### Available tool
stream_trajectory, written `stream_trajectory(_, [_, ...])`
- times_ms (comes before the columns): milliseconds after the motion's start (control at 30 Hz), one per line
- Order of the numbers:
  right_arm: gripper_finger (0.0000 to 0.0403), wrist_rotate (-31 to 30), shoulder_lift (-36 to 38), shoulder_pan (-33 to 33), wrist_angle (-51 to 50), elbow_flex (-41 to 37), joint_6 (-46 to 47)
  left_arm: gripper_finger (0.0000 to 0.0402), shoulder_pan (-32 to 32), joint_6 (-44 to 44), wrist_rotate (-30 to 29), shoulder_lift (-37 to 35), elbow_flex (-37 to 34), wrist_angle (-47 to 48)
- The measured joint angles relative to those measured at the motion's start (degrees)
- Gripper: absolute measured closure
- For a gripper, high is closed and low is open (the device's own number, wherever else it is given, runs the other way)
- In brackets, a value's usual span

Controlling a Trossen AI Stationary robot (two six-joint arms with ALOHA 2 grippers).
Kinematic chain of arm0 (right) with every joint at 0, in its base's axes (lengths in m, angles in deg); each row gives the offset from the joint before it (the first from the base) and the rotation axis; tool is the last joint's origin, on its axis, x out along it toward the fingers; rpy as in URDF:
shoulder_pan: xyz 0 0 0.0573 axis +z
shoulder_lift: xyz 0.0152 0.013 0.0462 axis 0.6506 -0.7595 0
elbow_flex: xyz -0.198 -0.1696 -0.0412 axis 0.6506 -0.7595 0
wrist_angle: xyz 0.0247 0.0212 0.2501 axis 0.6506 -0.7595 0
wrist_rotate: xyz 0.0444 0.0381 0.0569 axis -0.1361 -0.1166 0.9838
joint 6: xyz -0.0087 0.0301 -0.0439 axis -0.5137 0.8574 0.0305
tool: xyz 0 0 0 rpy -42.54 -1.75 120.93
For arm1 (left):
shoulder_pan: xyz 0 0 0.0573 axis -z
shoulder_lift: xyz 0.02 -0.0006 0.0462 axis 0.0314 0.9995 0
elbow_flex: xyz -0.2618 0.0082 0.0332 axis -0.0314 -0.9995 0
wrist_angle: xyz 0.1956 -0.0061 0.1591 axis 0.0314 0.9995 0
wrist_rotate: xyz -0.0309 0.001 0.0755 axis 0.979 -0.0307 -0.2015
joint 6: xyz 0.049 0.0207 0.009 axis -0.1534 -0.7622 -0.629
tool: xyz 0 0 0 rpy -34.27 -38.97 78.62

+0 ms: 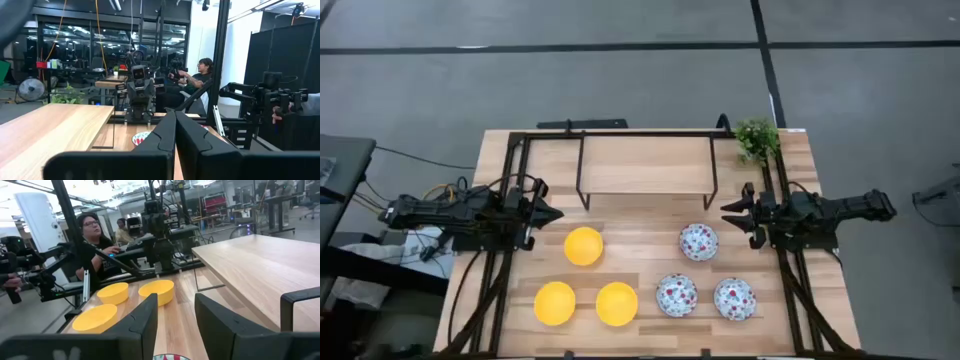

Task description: Pick & Place Mini bowls

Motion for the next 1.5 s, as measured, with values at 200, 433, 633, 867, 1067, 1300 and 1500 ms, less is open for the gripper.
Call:
stream_trajectory(200, [0.0282, 0.00, 0.00, 0.00, 0.02, -0.02, 0.00, 0.0395, 0.00, 0.00, 0.00, -0.02, 0.00, 0.02])
stream_trajectory(433, [0.0282, 0.00, -0.02, 0.00, 0.02, -0.01, -0.02, 0.0395, -0.02, 0.00, 0.00, -0.02, 0.00, 0.02])
stream_trajectory(633, [0.0282, 0.00, -0.02, -0.02, 0.02, -0.02, 0.00, 0.0395, 0.00, 0.00, 0.00, 0.00, 0.00, 0.02])
stream_trajectory(867, [0.0282, 0.00, 0.00, 0.00, 0.02, -0.02, -0.17, 0.0395, 0.00, 0.00, 0.00, 0.00, 0.00, 0.02])
stream_trajectory(1067, [0.0282, 0.91, -0.02, 0.51, -0.10, 0.51, -6.52, 0.0395, -0.01, 0.00, -0.01, -0.02, 0.00, 0.02])
stream_trajectory(1300, [0.0282, 6.09, -0.61, 3.35, 0.79, 4.70, -13.66, 0.0395, -0.01, 0.00, -0.02, -0.01, 0.00, 0.02])
stream_trajectory(1500, [0.0282, 6.09, -2.77, 6.05, 0.15, 7.57, -14.07, 0.0395, -0.01, 0.00, -0.02, -0.01, 0.00, 0.02])
